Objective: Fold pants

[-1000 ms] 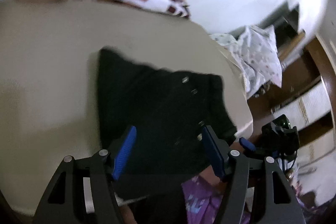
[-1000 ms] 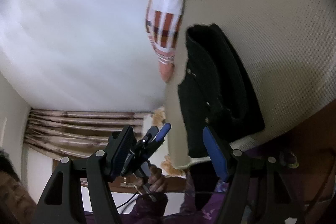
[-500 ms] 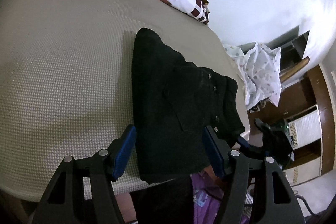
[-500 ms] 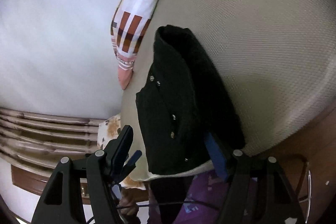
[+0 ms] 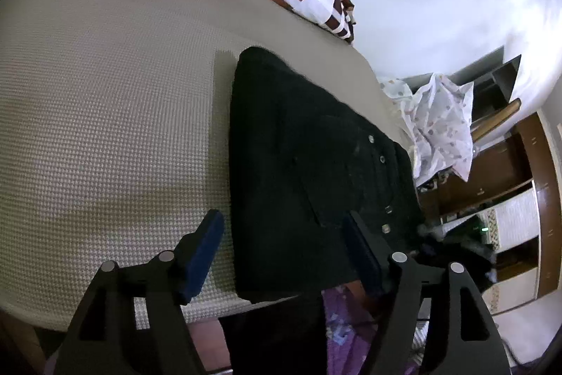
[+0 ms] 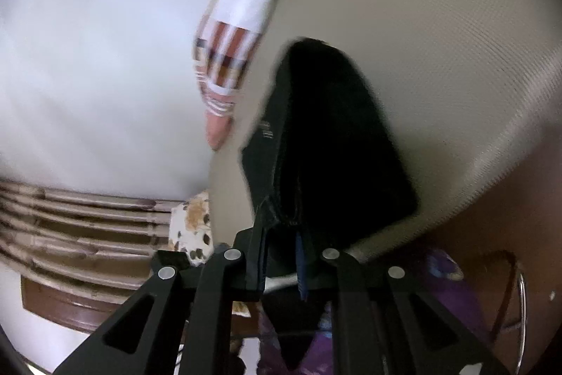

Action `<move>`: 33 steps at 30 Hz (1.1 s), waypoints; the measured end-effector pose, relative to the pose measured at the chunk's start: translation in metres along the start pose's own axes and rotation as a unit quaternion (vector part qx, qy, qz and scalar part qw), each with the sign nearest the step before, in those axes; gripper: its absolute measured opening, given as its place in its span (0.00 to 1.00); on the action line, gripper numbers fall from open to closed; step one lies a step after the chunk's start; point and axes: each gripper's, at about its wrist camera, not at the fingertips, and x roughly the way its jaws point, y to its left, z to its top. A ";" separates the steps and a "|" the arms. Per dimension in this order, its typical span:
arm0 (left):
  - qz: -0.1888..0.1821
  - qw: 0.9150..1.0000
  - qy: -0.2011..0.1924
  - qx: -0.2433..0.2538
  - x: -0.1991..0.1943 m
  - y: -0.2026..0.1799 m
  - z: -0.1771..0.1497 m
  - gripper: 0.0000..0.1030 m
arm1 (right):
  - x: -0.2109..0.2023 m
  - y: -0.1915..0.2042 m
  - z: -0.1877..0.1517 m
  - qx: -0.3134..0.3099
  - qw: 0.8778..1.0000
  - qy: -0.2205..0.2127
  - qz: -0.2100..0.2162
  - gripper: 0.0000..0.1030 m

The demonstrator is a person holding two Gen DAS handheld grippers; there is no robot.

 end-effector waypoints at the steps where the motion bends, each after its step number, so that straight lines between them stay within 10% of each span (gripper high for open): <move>1: 0.004 1.000 0.005 0.000 0.004 0.000 0.000 0.69 | 0.003 -0.011 0.001 0.021 1.000 0.002 0.008 0.13; 13: 0.022 0.999 0.045 0.000 0.040 0.001 -0.007 0.69 | -0.002 -0.008 0.014 0.014 0.999 0.003 0.039 0.19; 16: 0.022 0.999 0.043 0.007 0.041 -0.002 -0.008 0.69 | -0.025 -0.005 0.022 0.003 0.999 -0.022 0.026 0.27; 20: 0.020 0.999 0.043 0.006 0.043 -0.004 -0.009 0.69 | -0.035 -0.002 0.032 -0.017 0.999 -0.031 -0.018 0.64; 23: 0.016 0.999 0.042 0.000 0.043 -0.002 -0.009 0.69 | -0.021 0.002 0.035 -0.027 0.999 -0.005 -0.037 0.66; 28: 0.015 0.999 0.043 -0.002 0.043 -0.001 -0.008 0.70 | 0.008 0.016 0.037 -0.062 0.996 0.028 -0.050 0.66; 31: 0.014 0.999 0.043 -0.001 0.044 -0.001 -0.008 0.70 | 0.016 0.032 0.035 -0.116 0.988 0.038 -0.096 0.29; 33: 0.013 0.999 0.042 -0.002 0.045 -0.001 -0.008 0.70 | 0.017 0.040 0.033 -0.139 0.984 0.037 -0.107 0.26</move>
